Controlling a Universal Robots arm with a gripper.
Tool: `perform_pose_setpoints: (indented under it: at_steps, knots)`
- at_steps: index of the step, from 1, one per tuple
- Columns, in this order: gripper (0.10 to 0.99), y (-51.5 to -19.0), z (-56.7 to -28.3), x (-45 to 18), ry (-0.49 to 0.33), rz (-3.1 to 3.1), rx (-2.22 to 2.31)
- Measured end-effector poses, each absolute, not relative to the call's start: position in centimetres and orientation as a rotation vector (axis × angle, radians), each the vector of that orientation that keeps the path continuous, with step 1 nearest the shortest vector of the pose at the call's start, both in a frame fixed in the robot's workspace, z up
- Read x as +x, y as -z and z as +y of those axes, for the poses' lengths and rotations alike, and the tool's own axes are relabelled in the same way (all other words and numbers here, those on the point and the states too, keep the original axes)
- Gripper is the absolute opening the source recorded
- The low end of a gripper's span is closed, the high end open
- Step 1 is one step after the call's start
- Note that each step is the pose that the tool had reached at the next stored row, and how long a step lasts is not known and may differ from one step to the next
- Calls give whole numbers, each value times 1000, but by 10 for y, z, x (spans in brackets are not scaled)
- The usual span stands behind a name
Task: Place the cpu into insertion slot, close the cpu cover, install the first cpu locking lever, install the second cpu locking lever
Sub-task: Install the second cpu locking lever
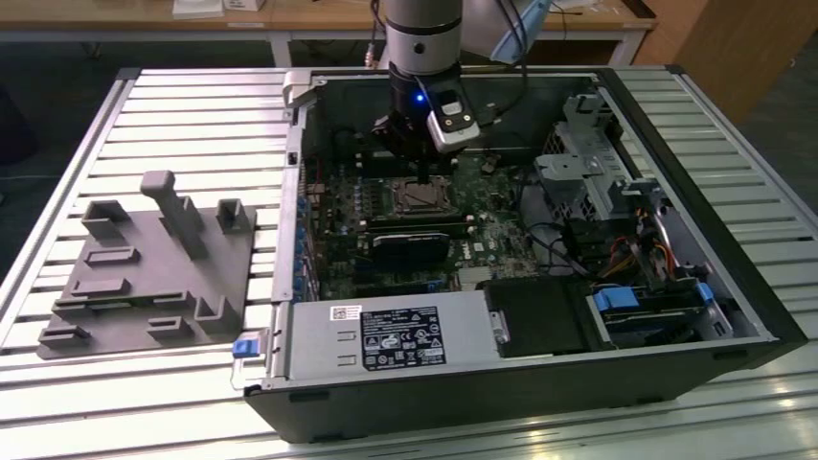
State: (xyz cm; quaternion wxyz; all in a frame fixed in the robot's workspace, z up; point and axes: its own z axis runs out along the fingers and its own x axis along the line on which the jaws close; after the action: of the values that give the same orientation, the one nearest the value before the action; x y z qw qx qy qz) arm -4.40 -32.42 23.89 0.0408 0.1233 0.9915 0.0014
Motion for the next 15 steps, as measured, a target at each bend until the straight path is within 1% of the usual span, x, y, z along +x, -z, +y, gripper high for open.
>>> perform_pose_setpoints:
  at_steps: [9,15]
  knots:
    - [106,-244,-325,-44,-4,3037,377]
    - [106,-244,-333,-44,-4,3037,378]
